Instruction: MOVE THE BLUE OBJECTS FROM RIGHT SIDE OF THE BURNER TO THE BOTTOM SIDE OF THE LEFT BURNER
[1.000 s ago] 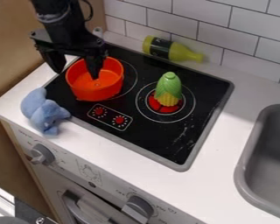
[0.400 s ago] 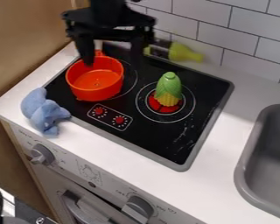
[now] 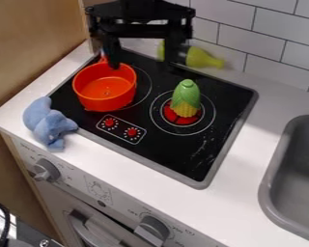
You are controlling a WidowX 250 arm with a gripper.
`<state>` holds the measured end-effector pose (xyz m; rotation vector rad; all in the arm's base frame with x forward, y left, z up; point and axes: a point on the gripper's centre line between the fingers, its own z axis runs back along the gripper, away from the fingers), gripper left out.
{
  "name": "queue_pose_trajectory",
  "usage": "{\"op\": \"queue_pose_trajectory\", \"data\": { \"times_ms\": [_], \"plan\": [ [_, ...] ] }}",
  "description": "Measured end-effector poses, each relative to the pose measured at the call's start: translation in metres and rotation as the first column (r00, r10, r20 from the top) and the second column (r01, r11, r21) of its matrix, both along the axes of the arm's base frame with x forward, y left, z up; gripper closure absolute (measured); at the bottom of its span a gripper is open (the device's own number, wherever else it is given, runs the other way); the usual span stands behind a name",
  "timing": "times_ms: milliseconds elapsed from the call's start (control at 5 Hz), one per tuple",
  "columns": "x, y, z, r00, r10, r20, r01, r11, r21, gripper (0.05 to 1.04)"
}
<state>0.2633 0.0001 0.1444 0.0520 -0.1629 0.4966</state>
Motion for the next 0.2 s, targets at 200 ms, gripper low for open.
{"op": "queue_pose_trajectory", "data": {
  "times_ms": [200],
  "plan": [
    [0.0059,-0.0169,0.0025,0.999,0.041,0.002,-0.041,0.998,-0.048,0.088]
  ]
}}
